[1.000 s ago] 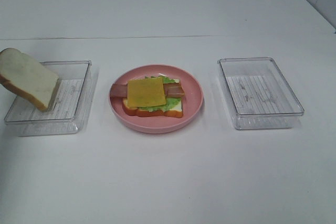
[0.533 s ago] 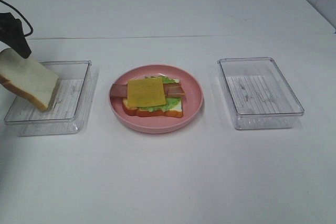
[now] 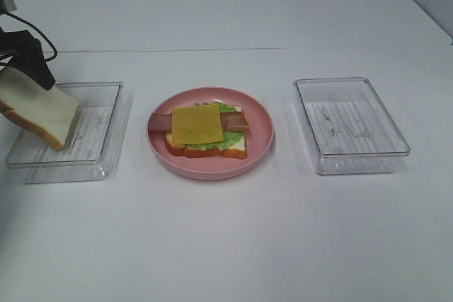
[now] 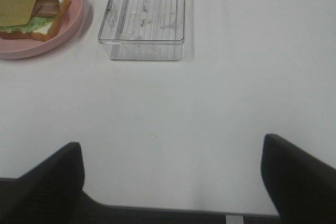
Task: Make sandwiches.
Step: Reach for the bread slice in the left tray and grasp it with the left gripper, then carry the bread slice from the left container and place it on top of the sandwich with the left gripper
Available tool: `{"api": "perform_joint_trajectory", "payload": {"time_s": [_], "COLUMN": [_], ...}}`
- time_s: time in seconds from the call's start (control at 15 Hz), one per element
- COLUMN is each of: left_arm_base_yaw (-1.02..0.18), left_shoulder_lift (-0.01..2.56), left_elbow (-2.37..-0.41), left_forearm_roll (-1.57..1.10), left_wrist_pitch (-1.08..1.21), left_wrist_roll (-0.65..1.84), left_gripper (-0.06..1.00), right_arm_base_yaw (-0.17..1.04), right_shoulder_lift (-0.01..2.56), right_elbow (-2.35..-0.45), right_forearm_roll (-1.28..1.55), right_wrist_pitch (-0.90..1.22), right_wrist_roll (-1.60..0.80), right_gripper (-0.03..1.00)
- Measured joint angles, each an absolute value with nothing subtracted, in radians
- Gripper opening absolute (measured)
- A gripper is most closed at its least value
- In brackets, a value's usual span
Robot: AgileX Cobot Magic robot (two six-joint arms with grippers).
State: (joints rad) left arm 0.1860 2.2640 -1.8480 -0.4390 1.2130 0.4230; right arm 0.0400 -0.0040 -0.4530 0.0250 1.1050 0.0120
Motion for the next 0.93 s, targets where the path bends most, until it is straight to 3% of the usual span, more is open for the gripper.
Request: {"api": "perform_joint_trajectory", "payload": {"time_s": [0.07,0.2,0.27,0.93], "left_arm_base_yaw": [0.186,0.186,0.186,0.186], "left_shoulder_lift": [2.265,2.265,2.265,2.252], "left_elbow": [-1.848,-1.848,-1.848,-1.848], "left_forearm_roll": [-0.440,-0.442,-0.450,-0.486], "left_wrist_pitch": [1.213,1.213,1.215,1.218], "left_wrist_roll": [0.423,0.420,0.413,0.355], "left_gripper": [0.63,0.26,0.18,0.18], "right_arm_base_yaw": [0.040,0.040,0.040,0.040], "right_shoulder_lift": [-0.004,-0.004,-0.004,-0.004], "right_elbow": [-0.453,-0.453,-0.453,-0.453], "right_forearm_roll": [0.025,0.025,0.025,0.025], "right_wrist_pitch": [1.105,1.105,1.105,1.105], "right_wrist_roll": [0.012,0.012,0.012,0.011], "right_gripper": [0.88,0.88,0.88,0.88]}}
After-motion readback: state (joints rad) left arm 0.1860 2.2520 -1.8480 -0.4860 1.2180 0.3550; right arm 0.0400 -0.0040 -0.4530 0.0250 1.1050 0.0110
